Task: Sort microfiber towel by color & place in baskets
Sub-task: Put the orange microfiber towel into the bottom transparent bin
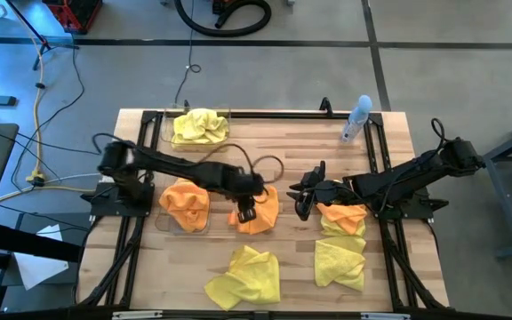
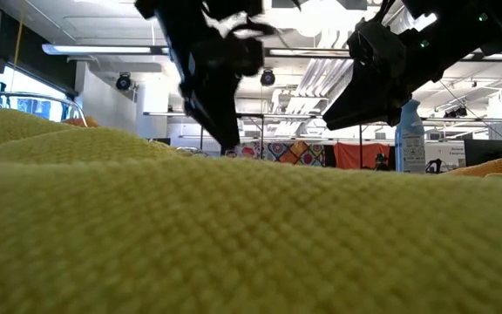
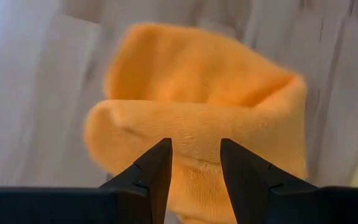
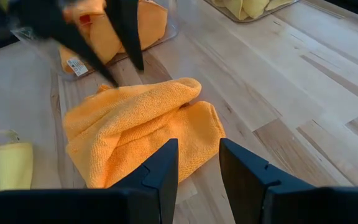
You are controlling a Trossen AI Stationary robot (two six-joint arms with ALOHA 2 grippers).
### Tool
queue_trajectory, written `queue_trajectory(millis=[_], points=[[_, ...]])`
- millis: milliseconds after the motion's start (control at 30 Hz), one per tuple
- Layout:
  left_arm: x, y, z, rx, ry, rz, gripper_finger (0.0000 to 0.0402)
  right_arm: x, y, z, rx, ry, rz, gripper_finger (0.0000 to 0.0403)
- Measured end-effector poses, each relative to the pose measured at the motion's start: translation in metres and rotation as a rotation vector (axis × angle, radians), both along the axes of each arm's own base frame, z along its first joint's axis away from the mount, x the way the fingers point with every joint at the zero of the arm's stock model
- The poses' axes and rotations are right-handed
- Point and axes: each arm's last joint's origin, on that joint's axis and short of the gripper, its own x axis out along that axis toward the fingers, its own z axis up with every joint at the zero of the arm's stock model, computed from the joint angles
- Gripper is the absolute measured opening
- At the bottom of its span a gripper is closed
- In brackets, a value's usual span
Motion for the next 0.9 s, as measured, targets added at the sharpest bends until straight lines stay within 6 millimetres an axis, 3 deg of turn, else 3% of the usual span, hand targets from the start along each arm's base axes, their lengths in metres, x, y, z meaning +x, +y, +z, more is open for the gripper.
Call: queue_trajectory(millis=[267,400,567,667,767,900], points=[[0.022,-0.022,-0.042,0.141,0.144,-0.368,0.0126,0.0,0.0,0.0,-0.002,0.002,0.001,0.011],[0.028,-0.03,-0.063,0.223,0.204,-0.471,0.0125,0.0,0.0,0.0,-0.002,0.001,0.001,0.011],[0.026,-0.037,-0.077,0.268,0.268,-0.468,0.0071,0.0,0.0,0.0,0.0,0.0,0.0,0.011],[0.023,-0.042,-0.068,0.289,0.286,-0.425,0.0015,0.0,0.0,0.0,0.0,0.001,-0.001,0.011],[0.011,-0.045,-0.052,0.311,0.319,-0.411,0.0011,0.0,0.0,-0.001,-0.001,0.008,-0.001,0.011],[-0.002,-0.05,-0.004,0.322,0.198,-0.348,0.0003,0.0,0.0,-0.001,-0.001,0.007,-0.001,0.011]])
